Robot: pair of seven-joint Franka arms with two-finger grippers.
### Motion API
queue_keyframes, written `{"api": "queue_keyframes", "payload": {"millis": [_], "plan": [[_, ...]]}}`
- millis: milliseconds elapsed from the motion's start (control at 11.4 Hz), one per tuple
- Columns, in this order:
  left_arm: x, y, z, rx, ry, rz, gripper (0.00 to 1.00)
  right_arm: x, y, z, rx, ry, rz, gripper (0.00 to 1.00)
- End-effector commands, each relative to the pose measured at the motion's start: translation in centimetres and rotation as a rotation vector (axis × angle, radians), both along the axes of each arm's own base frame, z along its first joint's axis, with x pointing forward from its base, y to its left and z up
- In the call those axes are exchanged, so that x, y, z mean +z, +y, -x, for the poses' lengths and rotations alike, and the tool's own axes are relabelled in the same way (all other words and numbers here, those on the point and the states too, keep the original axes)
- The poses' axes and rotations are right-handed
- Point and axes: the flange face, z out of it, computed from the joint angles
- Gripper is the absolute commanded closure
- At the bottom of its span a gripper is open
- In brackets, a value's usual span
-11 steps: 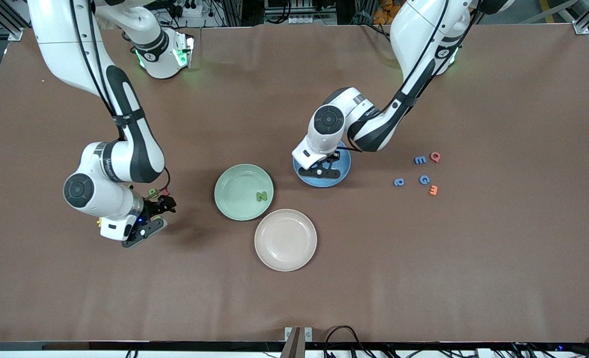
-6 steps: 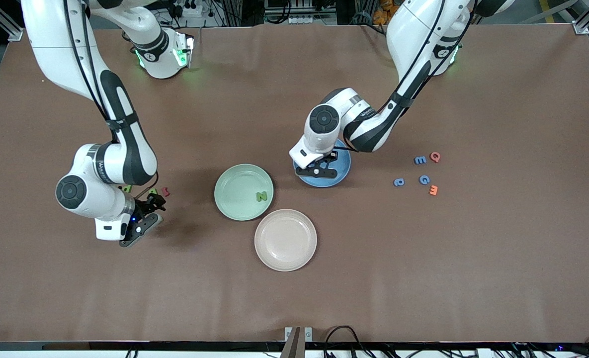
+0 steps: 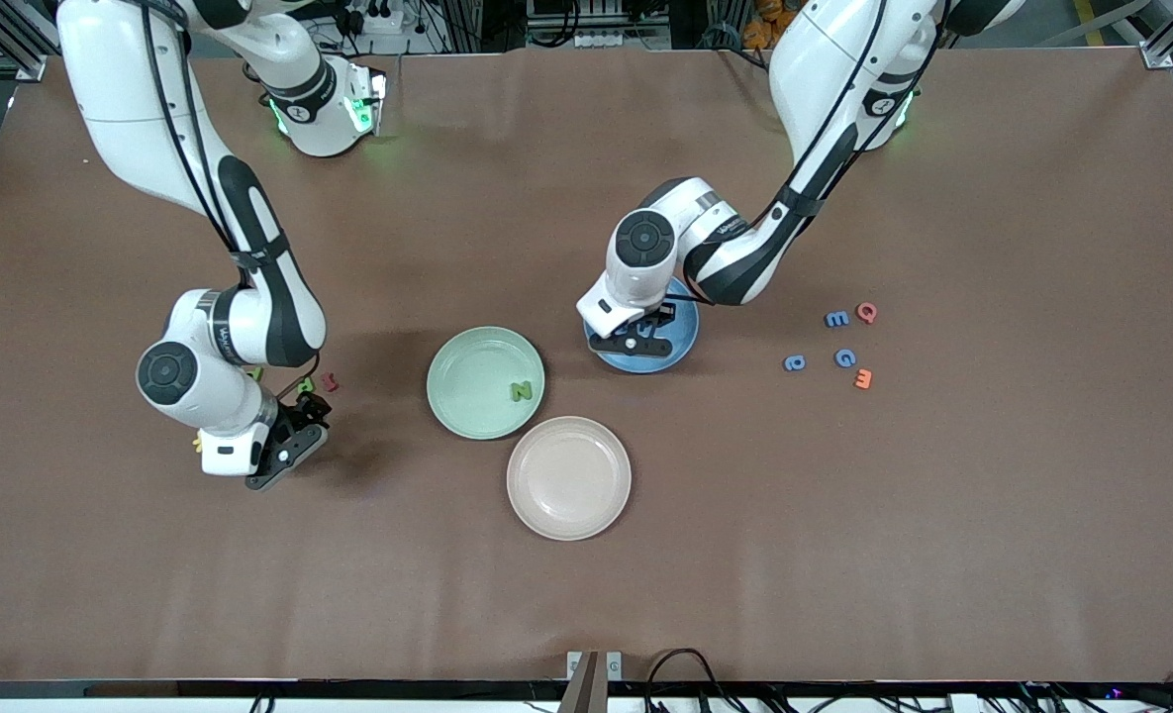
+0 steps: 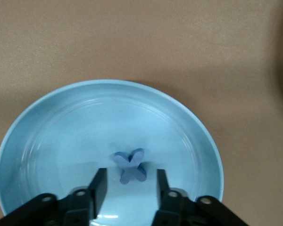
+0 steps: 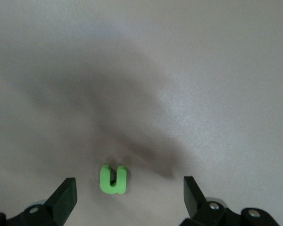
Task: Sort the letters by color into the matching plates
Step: 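Grasp green u with the right gripper while the left gripper returns to letters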
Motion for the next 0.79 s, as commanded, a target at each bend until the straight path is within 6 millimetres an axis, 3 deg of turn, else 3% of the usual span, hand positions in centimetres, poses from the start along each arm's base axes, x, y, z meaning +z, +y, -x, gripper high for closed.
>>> {"api": "queue_keyframes", "payload": {"millis": [0, 175, 438, 700], "plan": [[0.4, 0.2, -1.1, 0.015, -0.026, -0.015, 0.19, -0.6, -0.3, 0.4, 0.015, -0.002, -0.002, 0.00], [1.3, 1.2, -2.2, 0.031, -0.039, -0.011, 0.19, -1.1, -0.1, 0.5, 0.019, 0.005, 0.001, 0.00], [4.6, 2.6, -3.6, 0.051, -0.062, -0.019, 0.19, -1.7, -0.4, 0.6, 0.003, 0.011, 0.003, 0.00], [6.6, 6.7, -6.3, -0.040, -0.051, -0.046, 0.20, -1.9, -0.3, 0.6, 0.002, 0.012, 0.001, 0.00]]}}
